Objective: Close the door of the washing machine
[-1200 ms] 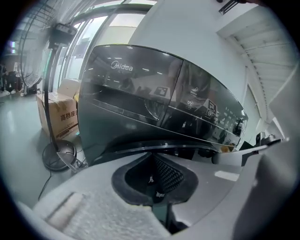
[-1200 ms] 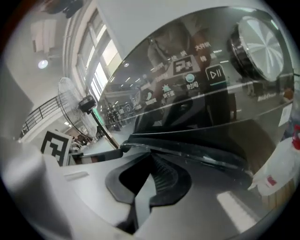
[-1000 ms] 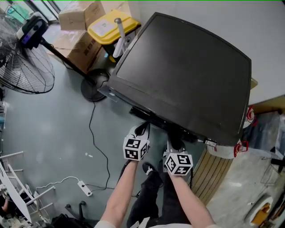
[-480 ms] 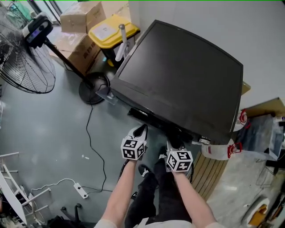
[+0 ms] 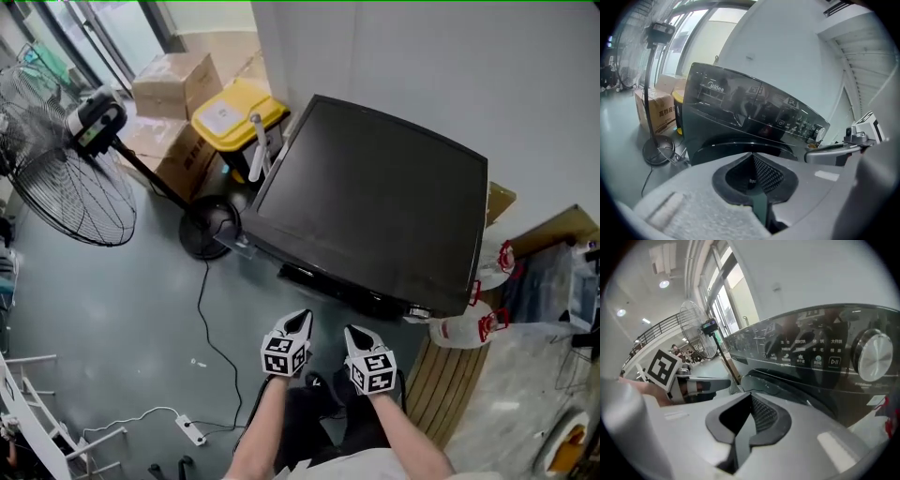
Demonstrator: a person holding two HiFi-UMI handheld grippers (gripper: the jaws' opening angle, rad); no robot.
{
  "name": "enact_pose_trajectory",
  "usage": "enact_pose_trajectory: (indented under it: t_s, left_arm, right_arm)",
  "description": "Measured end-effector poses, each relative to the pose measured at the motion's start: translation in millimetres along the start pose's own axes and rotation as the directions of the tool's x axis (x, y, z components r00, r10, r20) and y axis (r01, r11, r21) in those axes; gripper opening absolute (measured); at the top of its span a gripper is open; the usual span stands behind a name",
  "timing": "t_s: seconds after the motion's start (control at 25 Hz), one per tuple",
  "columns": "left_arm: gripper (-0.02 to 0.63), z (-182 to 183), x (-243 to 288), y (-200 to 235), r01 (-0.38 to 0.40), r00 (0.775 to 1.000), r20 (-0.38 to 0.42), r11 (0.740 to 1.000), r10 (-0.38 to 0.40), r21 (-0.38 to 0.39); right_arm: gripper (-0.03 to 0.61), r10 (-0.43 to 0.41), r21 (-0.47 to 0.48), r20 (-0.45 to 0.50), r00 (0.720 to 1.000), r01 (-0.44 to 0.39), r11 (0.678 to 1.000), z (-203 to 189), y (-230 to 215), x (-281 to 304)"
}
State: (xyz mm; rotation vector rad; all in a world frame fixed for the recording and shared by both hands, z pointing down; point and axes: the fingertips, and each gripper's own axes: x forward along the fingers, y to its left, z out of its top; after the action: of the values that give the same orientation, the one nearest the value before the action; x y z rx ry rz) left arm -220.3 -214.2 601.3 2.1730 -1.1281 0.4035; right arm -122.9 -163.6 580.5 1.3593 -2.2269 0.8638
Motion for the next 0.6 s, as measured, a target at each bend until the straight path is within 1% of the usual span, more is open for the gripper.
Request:
enact_pose_trajectory:
  t_s: [0.12,0.2,0.36,0.48,0.6]
  left_arm:
    - [0.000,14.8,-9.7,-8.0,-0.006,1.000,0.004,1.000,0.005,0.027]
    - [0.000,24.9,-20.7,-16.4,0.008,1.000,-0.002,0.998,-0.008,0.062]
    - [0.000,39.3,-54.7,-23.5,0.048,0.999,-0.009,0.991,-0.047,0.122]
    - [0.000,43.3,-85.3,-21.2,0.087,0.996,-0.030,0.982,-0.083,0.167]
    - [0.000,48.5,-116.8,-21.5,0.103,0.994,-0.039,0.979,-0.098,0.176]
  right_arm:
    - [0.003,-0.024,0.067,0.006,1.000,0.024,0.997,3.7,3.5,-11.6]
    - [0.002,-0.054,0.092,0.016,0.998,0.052,0.994,7.5,10.4,-19.2]
    - [0.002,-0.107,0.105,0.065,0.992,0.100,0.989,19.9,40.8,-28.7]
    - [0.002,-0.170,0.129,0.113,0.979,0.155,0.979,28.3,69.5,-38.5]
    - [0.003,-0.214,0.100,0.147,0.966,0.201,0.975,41.0,98.7,-55.2]
